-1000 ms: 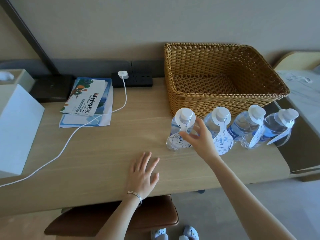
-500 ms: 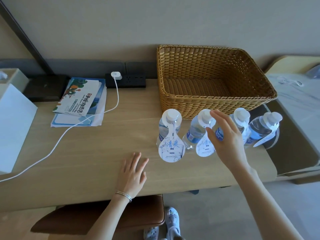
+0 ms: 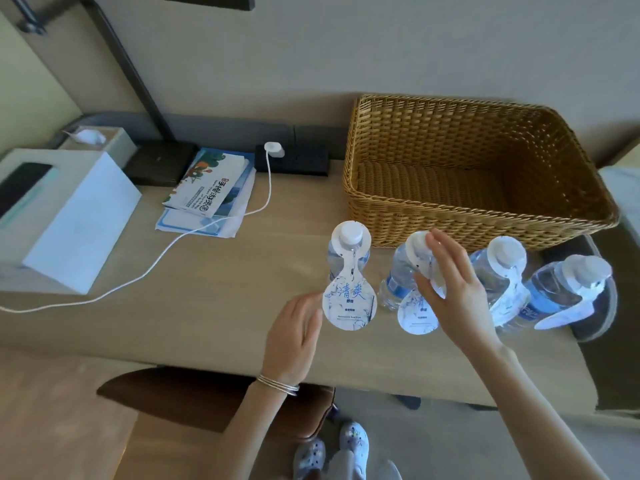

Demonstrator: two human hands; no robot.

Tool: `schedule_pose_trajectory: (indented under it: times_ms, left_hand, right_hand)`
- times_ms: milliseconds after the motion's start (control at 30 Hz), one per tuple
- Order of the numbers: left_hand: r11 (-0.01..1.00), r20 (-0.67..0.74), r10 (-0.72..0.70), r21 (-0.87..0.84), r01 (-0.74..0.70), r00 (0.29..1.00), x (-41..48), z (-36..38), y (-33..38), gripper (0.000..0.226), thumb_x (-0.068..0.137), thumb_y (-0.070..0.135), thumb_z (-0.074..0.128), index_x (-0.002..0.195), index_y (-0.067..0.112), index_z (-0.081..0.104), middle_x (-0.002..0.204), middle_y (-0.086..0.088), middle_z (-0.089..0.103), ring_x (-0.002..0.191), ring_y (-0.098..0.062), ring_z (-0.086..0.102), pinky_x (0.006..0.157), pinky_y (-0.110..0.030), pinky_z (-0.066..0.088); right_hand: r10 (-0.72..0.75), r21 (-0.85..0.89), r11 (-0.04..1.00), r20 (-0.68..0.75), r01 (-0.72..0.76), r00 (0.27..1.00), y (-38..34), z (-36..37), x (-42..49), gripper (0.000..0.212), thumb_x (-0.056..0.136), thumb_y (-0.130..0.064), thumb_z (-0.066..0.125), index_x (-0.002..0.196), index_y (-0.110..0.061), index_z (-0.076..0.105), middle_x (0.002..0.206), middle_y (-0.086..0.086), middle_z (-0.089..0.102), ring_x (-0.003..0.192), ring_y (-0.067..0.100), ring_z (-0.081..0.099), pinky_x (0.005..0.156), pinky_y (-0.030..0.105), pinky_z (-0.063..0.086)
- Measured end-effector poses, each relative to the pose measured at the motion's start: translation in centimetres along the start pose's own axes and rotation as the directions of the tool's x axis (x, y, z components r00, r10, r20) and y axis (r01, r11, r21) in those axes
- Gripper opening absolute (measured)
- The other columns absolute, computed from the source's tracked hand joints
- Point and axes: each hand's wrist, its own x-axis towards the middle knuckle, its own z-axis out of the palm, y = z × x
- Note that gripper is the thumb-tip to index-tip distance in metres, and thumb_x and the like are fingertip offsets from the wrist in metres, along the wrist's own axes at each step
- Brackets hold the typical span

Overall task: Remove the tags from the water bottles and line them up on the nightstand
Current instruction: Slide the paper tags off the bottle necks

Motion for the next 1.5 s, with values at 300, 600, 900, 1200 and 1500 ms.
schedule_pose_trajectory:
  times_ms: [300,600,900,1200,1500]
  left_hand:
    - [0.872,-0.113,-0.345,-0.405,0.274,0.932,1.0,0.7,6.0,0.009,0.084,0.008,0.068,0.084,0.013,0.061,0.081,0.005,0.067,0.072,-0.001,0.063,0.064,-0.012,0.046]
    - [0.877,-0.236,-0.377,-0.401,0.264,0.896,1.9,0.4,7.5,0.021,0.08,-0.001,0.068,0.079,0.018,0.062,0.078,0.009,0.068,0.072,-0.003,0.063,0.068,-0.015,0.048]
    - [0.766,-0.169,-0.431,-0.588,0.261,0.886,2.5,-1.1,8.5,0.012,0.083,0.0,0.065,0.082,0.011,0.061,0.073,0.009,0.067,0.074,-0.008,0.063,0.063,-0.03,0.054]
    - [0.805,0.081,-0.565,-0.162,0.57,0.821,-1.8,1.2,-0.3,0.019,0.079,0.002,0.067,0.072,0.019,0.061,0.073,0.004,0.064,0.065,-0.007,0.06,0.065,-0.039,0.054]
    - [0.78,0.011,-0.577,0.305,0.547,0.816,-1.2,3.1,-5.1,0.021,0.077,0.005,0.056,0.069,0.023,0.048,0.073,0.005,0.061,0.071,-0.02,0.057,0.057,-0.027,0.038]
  right_hand:
    - [-0.065,0.047,0.997,0.005,0.064,0.998,0.9,0.2,-0.3,0.059,0.087,-0.023,0.056,0.141,-0.006,0.036,0.146,0.011,0.036,0.132,0.021,0.038,0.097,0.027,0.039]
    - [-0.102,0.097,0.99,0.011,0.101,0.995,1.5,0.1,-0.2,0.061,0.086,-0.019,0.06,0.141,-0.008,0.036,0.145,0.011,0.036,0.13,0.023,0.04,0.091,0.03,0.045]
    - [-0.125,0.101,0.987,0.011,0.123,0.992,1.8,0.1,0.0,0.059,0.088,-0.033,0.045,0.141,-0.008,0.036,0.144,0.01,0.037,0.13,0.024,0.04,0.09,0.034,0.047]
    - [-0.08,0.072,0.994,0.006,0.08,0.997,1.3,0.6,-0.2,0.065,0.082,-0.007,0.067,0.14,-0.007,0.037,0.145,0.01,0.037,0.129,0.023,0.04,0.088,0.029,0.045]
    - [-0.008,0.021,1.0,-0.003,0.008,1.0,0.1,0.7,-0.5,0.065,0.083,-0.009,0.066,0.141,-0.007,0.035,0.147,0.008,0.034,0.131,0.022,0.039,0.088,0.027,0.045]
